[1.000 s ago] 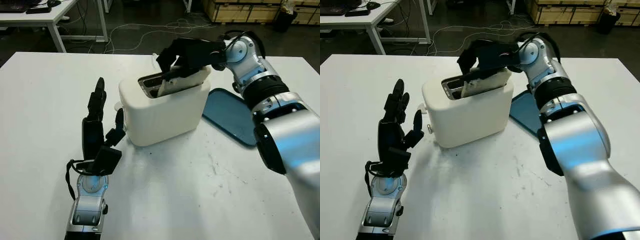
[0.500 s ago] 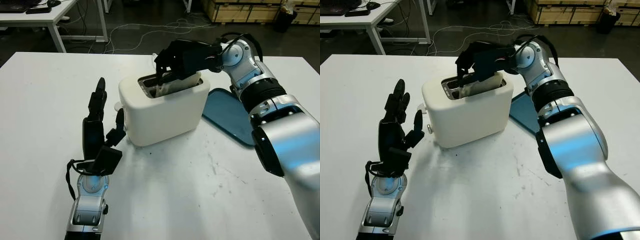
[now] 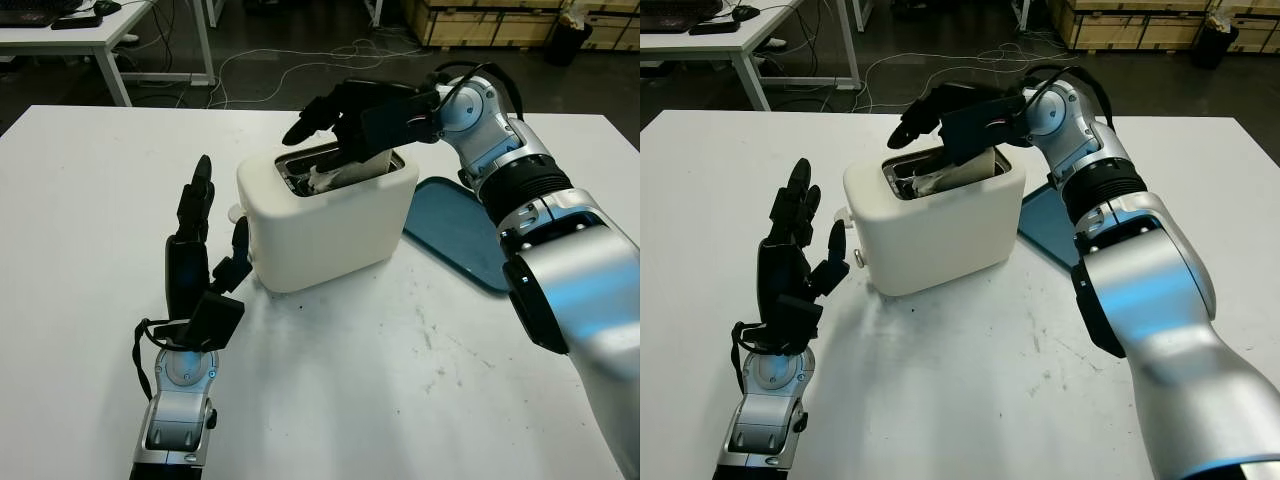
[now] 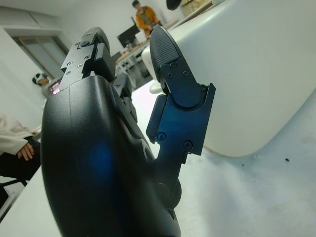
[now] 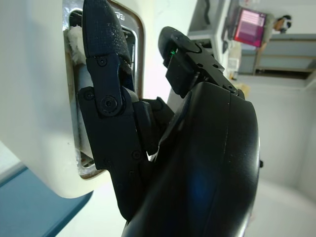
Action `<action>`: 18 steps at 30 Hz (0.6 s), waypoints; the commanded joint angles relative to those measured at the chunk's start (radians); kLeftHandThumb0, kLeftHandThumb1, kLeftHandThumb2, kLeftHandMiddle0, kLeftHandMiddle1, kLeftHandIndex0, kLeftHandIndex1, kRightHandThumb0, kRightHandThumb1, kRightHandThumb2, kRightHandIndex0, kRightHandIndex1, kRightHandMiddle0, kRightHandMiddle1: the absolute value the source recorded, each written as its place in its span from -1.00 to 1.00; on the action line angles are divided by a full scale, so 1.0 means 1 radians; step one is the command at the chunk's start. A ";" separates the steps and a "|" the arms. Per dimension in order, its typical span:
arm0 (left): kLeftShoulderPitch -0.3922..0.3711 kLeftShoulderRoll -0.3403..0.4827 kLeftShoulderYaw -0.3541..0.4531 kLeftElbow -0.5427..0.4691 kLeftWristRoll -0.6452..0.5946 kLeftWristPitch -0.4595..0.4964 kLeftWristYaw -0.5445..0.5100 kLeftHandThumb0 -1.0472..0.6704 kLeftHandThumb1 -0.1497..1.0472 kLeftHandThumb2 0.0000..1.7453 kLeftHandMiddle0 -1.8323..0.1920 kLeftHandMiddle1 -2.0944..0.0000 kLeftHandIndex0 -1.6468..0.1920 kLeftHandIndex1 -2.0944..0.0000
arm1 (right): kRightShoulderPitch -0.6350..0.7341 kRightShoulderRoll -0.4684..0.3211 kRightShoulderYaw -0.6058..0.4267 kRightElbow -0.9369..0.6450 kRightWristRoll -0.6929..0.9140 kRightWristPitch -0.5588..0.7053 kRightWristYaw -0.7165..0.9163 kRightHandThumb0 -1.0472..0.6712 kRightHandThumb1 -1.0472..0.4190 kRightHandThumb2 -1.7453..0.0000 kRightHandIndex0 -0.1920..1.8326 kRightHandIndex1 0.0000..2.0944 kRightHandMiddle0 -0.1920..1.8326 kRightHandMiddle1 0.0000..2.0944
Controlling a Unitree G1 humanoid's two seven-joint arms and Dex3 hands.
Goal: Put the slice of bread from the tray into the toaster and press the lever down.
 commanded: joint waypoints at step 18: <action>-0.014 0.037 0.020 -0.013 0.038 -0.008 0.016 -0.51 0.79 -0.16 0.81 0.68 0.69 0.91 | 0.534 -0.223 -0.237 -0.409 -0.060 -0.411 -0.808 -0.40 -0.83 0.83 -0.17 -0.75 -0.08 -0.97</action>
